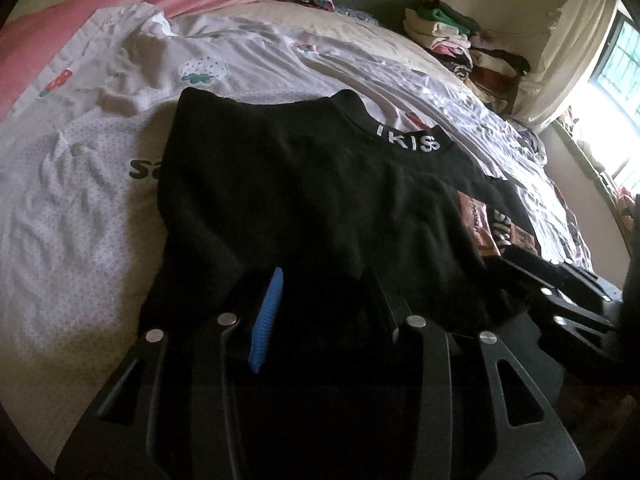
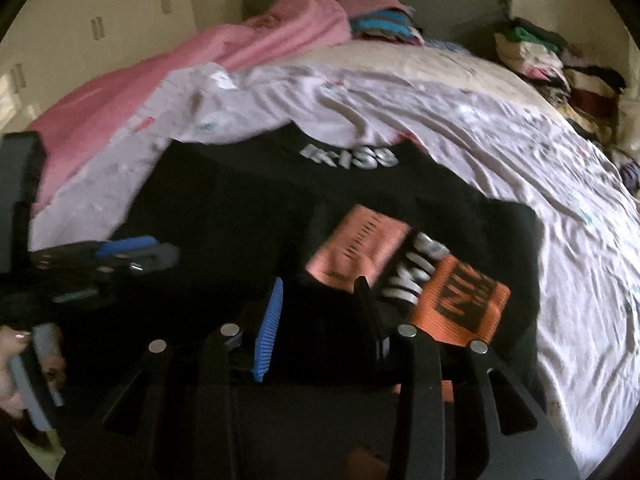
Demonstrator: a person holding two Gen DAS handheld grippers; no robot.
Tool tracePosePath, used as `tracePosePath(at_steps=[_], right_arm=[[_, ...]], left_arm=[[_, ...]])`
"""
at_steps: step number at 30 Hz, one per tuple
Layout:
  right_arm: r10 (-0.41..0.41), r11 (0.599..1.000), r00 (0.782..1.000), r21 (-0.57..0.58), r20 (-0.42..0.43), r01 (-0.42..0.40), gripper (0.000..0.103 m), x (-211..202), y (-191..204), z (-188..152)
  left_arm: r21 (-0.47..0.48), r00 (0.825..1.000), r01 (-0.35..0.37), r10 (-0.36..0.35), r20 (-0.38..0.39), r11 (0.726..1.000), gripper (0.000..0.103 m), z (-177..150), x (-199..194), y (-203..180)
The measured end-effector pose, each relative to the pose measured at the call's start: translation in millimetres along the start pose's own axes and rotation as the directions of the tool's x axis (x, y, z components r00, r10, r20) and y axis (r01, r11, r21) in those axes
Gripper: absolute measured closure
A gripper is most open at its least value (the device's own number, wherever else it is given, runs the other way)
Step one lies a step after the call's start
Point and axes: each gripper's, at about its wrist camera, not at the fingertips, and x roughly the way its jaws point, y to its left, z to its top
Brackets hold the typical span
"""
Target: Fold small clothes
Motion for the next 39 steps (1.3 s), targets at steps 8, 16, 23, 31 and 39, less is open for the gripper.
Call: tracePosePath(at_steps=[8, 16, 23, 31, 39], right_arm=[[0.012, 0.998, 0.999, 0.061, -0.037, -0.009, 0.070, 9.4, -17.4, -13.6], [0.017, 0.997, 1.000, 0.079, 0.006, -0.018, 0.064, -6.2, -15.0, -15.3], [0.019, 0.996, 0.999, 0.086, 0.041, -0.022, 0.047, -20.8, -13.0, -13.7], [-0.018, 0.994, 0.998, 0.112, 0.055, 0.012, 0.024, -28.3, -19.3, -14.2], [-0.042, 0.989, 0.994, 0.145, 0.104, 0.026, 0.007, -42.4, -26.9, -13.6]], left_arm=[[0.003, 1.000, 0.008, -0.008, -0.004, 1.000, 0.070, -1.8, -2.4, 0.6], [0.021, 1.000, -0.007, 0.007, -0.005, 1.000, 0.070, -3.0, -3.3, -2.0], [0.024, 1.000, -0.010, 0.010, -0.006, 1.000, 0.070, -2.9, -4.6, -4.1], [0.026, 1.000, -0.004, 0.004, -0.002, 1.000, 0.065, -1.8, -9.2, -7.0], [0.028, 1.000, 0.008, -0.008, 0.004, 1.000, 0.054, -4.4, -19.4, -12.0]])
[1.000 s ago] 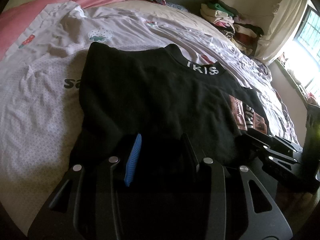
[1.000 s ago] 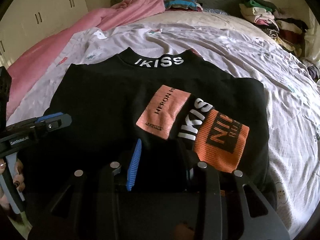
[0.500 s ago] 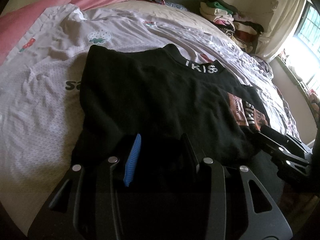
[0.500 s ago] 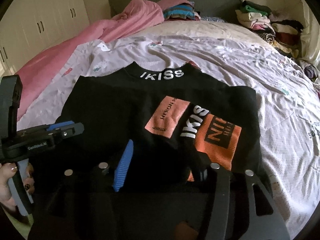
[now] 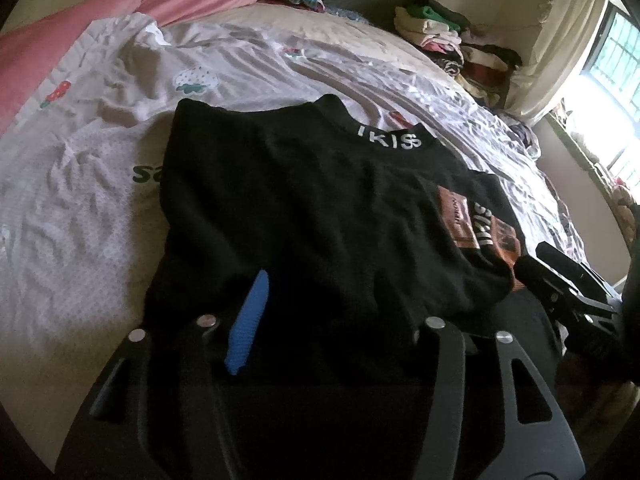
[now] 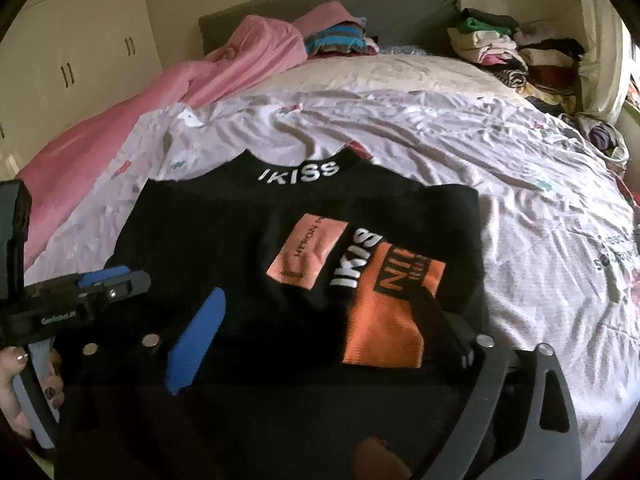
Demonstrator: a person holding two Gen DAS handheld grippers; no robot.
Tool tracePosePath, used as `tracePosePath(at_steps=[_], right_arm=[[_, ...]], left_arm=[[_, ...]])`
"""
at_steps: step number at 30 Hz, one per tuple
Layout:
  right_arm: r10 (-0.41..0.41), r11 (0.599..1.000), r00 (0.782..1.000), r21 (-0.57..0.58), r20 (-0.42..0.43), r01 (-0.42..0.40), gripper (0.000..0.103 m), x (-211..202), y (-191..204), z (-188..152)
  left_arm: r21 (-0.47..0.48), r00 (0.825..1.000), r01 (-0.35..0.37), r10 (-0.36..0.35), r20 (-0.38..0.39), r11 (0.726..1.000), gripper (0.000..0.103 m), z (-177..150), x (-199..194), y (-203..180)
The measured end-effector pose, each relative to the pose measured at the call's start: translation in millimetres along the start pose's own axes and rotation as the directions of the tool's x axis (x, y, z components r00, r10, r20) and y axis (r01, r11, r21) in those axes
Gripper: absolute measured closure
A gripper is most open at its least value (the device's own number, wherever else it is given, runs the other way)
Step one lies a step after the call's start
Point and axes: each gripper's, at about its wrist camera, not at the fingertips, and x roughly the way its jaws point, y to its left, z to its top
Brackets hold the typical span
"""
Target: Fold small clothes
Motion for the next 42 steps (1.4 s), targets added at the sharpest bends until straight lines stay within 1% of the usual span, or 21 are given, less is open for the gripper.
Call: tracePosePath(at_steps=[4, 7, 9, 10, 13, 14, 16, 19, 23, 35, 42], right_arm=[[0.003, 1.000, 1.000, 0.013, 0.017, -0.003, 0.004, -6.6, -4.4, 1.6], [-0.001, 1.000, 1.000, 0.018, 0.027, 0.000, 0.004, -11.6, -6.1, 1.6], [0.003, 1.000, 0.999, 0.018, 0.033, -0.003, 0.004, -14.9, -6.5, 1.4], [0.001, 1.000, 0.999, 0.017, 0.035, -0.002, 0.004, -16.2, -6.6, 1.3], [0.002, 1.000, 0.999, 0.016, 0.043, -0.002, 0.004, -21.0, -6.9, 0.7], [0.001, 1.000, 0.999, 0.017, 0.046, -0.001, 0.004, -22.6, -6.9, 0.7], [0.003, 1.000, 0.999, 0.017, 0.052, -0.004, 0.004, -26.4, -7.3, 1.1], [0.002, 1.000, 0.998, 0.013, 0.060, -0.003, 0.004, -32.2, -6.7, 1.0], [0.005, 1.000, 0.998, 0.008, 0.070, -0.005, 0.004, -38.5, -6.2, 1.3], [0.010, 1.000, 0.995, -0.004, 0.104, -0.010, 0.004, -57.9, -0.4, 3.1], [0.013, 1.000, 0.993, -0.015, 0.116, -0.011, 0.004, -69.7, -0.2, 1.0]], left_arm=[[0.004, 1.000, 0.000, 0.000, 0.004, 1.000, 0.048, -0.2, -3.1, -3.0], [0.004, 1.000, 0.001, -0.001, 0.008, 1.000, 0.043, -1.3, -6.0, -4.9], [0.008, 1.000, -0.004, 0.004, 0.013, 1.000, 0.039, -1.6, -8.7, -6.2], [0.007, 1.000, -0.007, 0.007, 0.015, 1.000, 0.035, -1.9, -9.8, -6.3], [0.001, 1.000, -0.006, 0.006, 0.023, 1.000, 0.033, -2.3, -14.6, -7.0], [0.001, 1.000, -0.008, 0.008, 0.026, 1.000, 0.030, -2.4, -15.6, -7.2], [-0.001, 0.999, -0.011, 0.011, 0.033, 1.000, 0.026, -2.6, -19.1, -7.6], [-0.002, 0.999, -0.022, 0.023, 0.044, 1.000, 0.016, -2.0, -24.7, -8.4], [0.003, 0.998, -0.035, 0.035, 0.057, 0.999, 0.010, -2.1, -32.3, -10.4], [0.017, 0.994, -0.056, 0.054, 0.091, 0.998, 0.010, -6.6, -52.4, -16.4], [0.049, 0.990, -0.089, 0.083, 0.115, 0.995, 0.009, -12.9, -65.3, -22.3]])
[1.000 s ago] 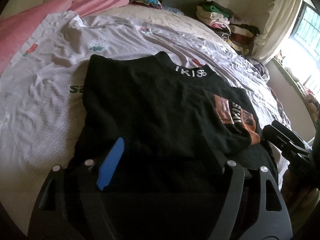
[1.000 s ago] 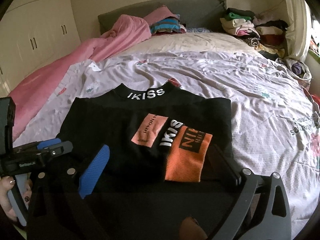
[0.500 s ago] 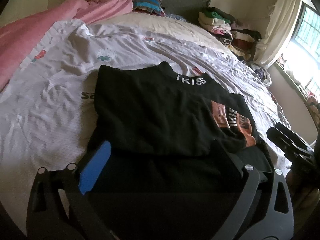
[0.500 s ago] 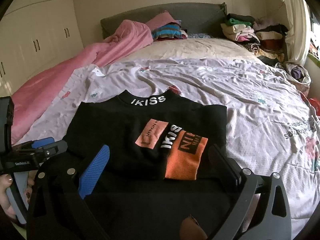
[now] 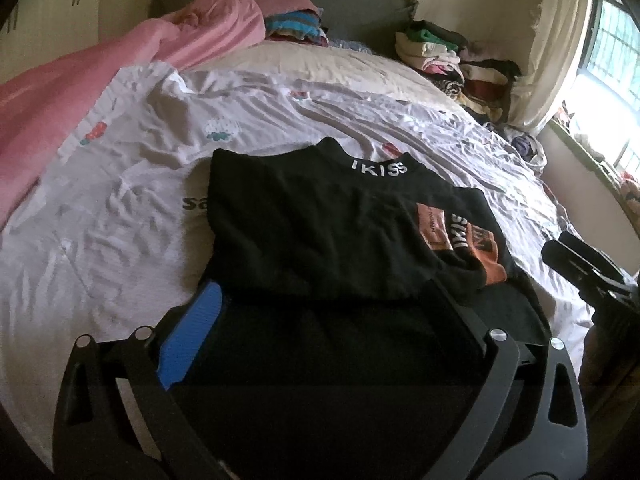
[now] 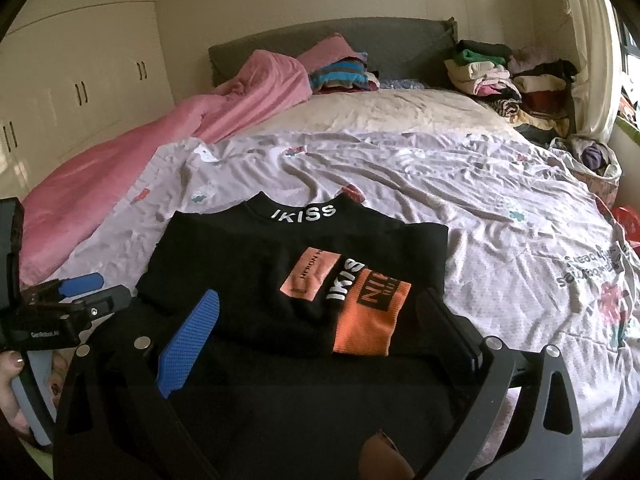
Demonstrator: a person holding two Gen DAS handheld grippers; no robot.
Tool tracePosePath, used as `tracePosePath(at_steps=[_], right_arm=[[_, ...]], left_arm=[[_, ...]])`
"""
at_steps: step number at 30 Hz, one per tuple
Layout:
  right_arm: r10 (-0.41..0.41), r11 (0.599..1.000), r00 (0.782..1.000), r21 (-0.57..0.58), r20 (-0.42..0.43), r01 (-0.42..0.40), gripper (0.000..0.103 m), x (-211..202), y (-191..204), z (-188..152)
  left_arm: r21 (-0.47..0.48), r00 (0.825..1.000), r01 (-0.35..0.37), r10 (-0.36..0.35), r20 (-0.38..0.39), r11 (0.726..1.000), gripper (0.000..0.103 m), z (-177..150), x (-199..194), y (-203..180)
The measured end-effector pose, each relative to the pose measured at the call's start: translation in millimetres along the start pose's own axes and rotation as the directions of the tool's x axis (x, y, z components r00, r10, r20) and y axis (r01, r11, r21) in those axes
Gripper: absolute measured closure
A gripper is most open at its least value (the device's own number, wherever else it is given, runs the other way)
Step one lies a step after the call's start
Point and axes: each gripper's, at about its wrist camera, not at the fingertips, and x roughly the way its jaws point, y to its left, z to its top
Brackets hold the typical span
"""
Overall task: Fold small clothes
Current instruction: 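Move both tools down toward the hem of the black sweatshirt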
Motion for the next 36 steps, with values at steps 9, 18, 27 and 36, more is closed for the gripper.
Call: tracePosePath(at_steps=[9, 18, 27, 36], right_arm=[[-0.005, 1.000, 1.000, -0.009, 0.010, 0.005, 0.004, -13.4, -1.9, -3.8], [-0.010, 1.000, 1.000, -0.025, 0.005, 0.010, 0.004, -26.3, -3.8, -12.4], [-0.022, 0.999, 1.000, -0.040, -0.022, 0.021, 0.004, -30.8, -6.8, -26.4], [-0.029, 0.998, 0.998, -0.055, -0.061, 0.026, 0.004, -32.0, -9.6, -43.1]], left_arm=[[0.020, 1.000, -0.014, 0.014, 0.011, 1.000, 0.009, -8.1, -13.4, -3.1], [0.033, 0.999, -0.036, 0.036, -0.001, 0.999, 0.009, -20.1, -22.8, -1.0], [0.028, 0.998, -0.058, 0.059, -0.025, 0.998, 0.010, -33.2, -26.1, 6.8], [0.022, 0.995, -0.088, 0.089, -0.044, 0.996, 0.009, -45.3, -30.8, 15.8]])
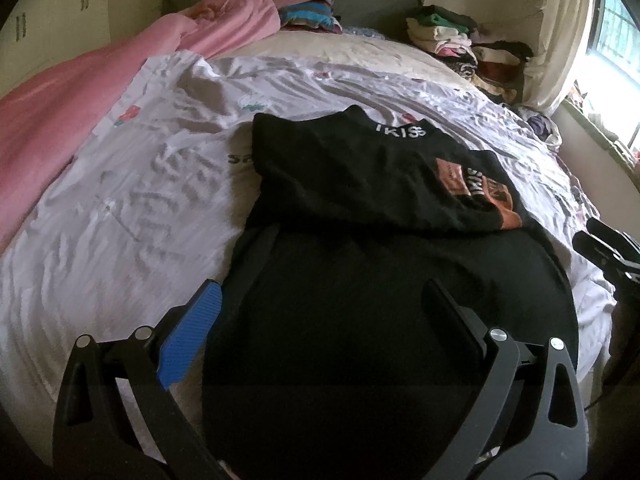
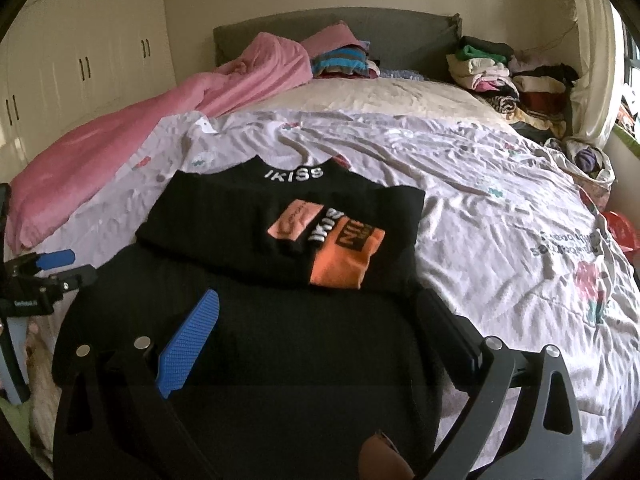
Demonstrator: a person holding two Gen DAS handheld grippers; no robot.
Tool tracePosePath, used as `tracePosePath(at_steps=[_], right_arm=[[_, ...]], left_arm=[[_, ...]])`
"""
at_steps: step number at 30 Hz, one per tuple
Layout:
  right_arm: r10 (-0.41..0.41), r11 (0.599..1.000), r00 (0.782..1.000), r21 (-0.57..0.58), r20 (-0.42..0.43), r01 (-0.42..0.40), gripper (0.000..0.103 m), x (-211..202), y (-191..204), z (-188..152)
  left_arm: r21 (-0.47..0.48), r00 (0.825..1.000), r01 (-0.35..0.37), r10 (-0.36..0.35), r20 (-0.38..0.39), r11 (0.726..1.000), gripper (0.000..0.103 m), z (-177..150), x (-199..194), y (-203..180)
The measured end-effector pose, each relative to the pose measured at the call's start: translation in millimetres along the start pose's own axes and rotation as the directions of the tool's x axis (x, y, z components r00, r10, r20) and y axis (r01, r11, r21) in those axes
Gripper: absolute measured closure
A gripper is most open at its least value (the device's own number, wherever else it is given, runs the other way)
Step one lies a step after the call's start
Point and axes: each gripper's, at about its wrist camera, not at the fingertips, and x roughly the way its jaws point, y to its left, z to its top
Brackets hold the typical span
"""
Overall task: Fold small clothes
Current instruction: 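Move both tools down toward the hem of the black sweatshirt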
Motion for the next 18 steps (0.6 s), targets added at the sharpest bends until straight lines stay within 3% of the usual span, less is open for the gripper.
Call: tracePosePath(at_steps=[18], right_arm=[[-0.004, 1.000, 0.998, -0.018, -0.070, 0.003, 0.004, 1.3, 0.8, -26.2]], left_arm=[[-0.014, 0.997, -0.039, 0.038, -0.069, 0.999, 0.009, -29.5, -0.3, 20.4]])
